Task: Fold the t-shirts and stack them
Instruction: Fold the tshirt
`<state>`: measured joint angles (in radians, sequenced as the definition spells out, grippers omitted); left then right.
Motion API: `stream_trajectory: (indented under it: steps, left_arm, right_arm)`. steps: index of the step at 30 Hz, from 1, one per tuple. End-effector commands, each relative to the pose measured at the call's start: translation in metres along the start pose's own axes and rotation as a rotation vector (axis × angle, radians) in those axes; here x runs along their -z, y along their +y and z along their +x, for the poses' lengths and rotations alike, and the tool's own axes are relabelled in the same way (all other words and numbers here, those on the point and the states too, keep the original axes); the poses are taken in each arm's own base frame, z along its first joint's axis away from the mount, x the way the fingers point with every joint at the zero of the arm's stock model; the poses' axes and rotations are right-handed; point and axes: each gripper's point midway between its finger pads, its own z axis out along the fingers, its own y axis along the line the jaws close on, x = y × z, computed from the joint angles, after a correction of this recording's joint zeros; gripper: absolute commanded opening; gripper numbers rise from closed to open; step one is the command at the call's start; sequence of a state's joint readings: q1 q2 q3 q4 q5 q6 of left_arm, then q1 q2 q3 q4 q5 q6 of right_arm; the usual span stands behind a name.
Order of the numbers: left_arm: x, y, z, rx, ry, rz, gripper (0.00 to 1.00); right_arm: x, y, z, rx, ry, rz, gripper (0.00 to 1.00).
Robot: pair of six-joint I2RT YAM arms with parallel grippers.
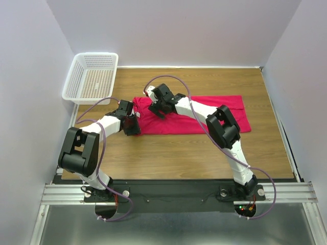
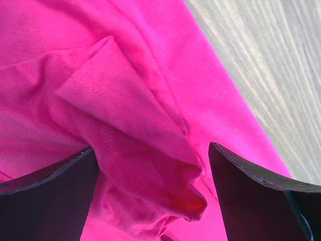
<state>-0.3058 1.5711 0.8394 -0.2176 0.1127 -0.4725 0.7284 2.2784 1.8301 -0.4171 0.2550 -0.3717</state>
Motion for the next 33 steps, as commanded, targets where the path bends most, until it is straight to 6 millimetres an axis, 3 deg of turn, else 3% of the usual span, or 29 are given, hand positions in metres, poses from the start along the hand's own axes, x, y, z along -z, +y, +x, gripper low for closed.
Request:
stream_trajectory:
  steps: [1, 8, 13, 18, 27, 33]
  left_arm:
    - [0.004, 0.023, 0.031, -0.008, 0.093, -0.068, 0.36]
    - [0.004, 0.024, 0.032, -0.009, 0.094, -0.069, 0.35]
    - [0.004, 0.025, 0.033, -0.006, 0.096, -0.071, 0.35]
    - [0.003, 0.027, 0.034, -0.008, 0.098, -0.078, 0.35]
    - [0.004, 0.030, 0.033, -0.007, 0.093, -0.089, 0.35]
    - [0.006, 0.027, 0.031, -0.006, 0.086, -0.079, 0.35]
  right_arm:
    - [0.003, -0.030, -0.017, -0.026, -0.041, 0.087, 0.93]
    - [0.011, -0.051, -0.016, -0.066, -0.059, 0.085, 0.92]
    - [0.012, -0.059, -0.009, -0.080, -0.056, 0.071, 0.92]
    - [0.022, -0.063, -0.015, -0.128, -0.102, 0.013, 0.92]
    - [0.021, -0.078, -0.006, -0.173, -0.099, 0.008, 0.92]
    - [0.007, -0.103, 0.010, -0.244, -0.055, 0.086, 0.91]
